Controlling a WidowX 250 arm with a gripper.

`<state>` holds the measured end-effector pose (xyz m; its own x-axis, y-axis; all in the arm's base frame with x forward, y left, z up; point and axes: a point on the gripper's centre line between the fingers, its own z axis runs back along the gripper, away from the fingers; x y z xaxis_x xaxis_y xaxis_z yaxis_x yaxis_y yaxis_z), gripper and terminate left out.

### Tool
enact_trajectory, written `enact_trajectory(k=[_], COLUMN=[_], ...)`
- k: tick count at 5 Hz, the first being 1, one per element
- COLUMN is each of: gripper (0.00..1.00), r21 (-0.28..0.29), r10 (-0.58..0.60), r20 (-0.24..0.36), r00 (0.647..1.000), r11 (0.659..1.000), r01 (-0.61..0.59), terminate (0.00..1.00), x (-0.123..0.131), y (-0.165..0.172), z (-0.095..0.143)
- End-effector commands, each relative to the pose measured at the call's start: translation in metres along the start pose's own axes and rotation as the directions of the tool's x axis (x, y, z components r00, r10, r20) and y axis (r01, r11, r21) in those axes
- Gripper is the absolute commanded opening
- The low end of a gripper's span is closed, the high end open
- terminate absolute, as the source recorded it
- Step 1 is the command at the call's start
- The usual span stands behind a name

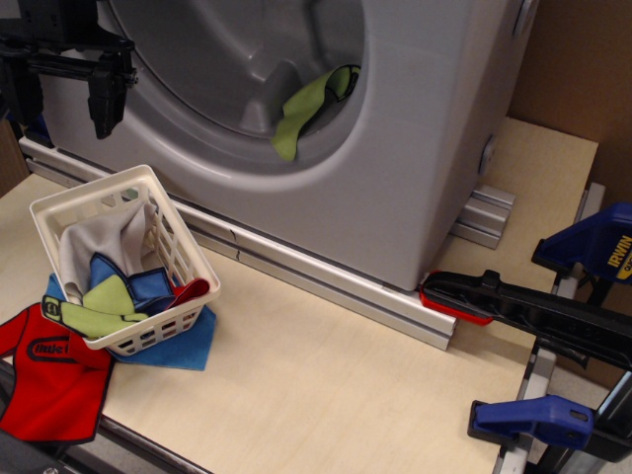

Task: Take clothes out of laundry machine

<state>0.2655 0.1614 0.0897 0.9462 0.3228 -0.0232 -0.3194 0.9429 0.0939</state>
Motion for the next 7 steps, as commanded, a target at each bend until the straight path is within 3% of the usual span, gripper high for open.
enact_trajectory(k=[1,3,4,5,7], gripper=[1.00,1.00,1.00,1.00,1.00], r21=[0.000,-0.090,-0.118,-0.154,-0.165], r10=[0.000,-0.105,-0.131,-0.132,-0.163], r20=[0.000,0.229,0.380,0.454,0.524], r00=[1.000,0.968,0.916,0.881,0.836], r11=[1.000,0.988,0.975,0.962,0.944], r01=[0.000,0.128,0.189,0.224,0.287], terminate=[0.00,0.00,0.00,0.00,0.00], x=[0.000,0.023,0.038,0.052,0.080], y=[0.000,-0.067,-0.097,-0.114,-0.137], z=[0.000,0.019,0.032,0.039,0.044])
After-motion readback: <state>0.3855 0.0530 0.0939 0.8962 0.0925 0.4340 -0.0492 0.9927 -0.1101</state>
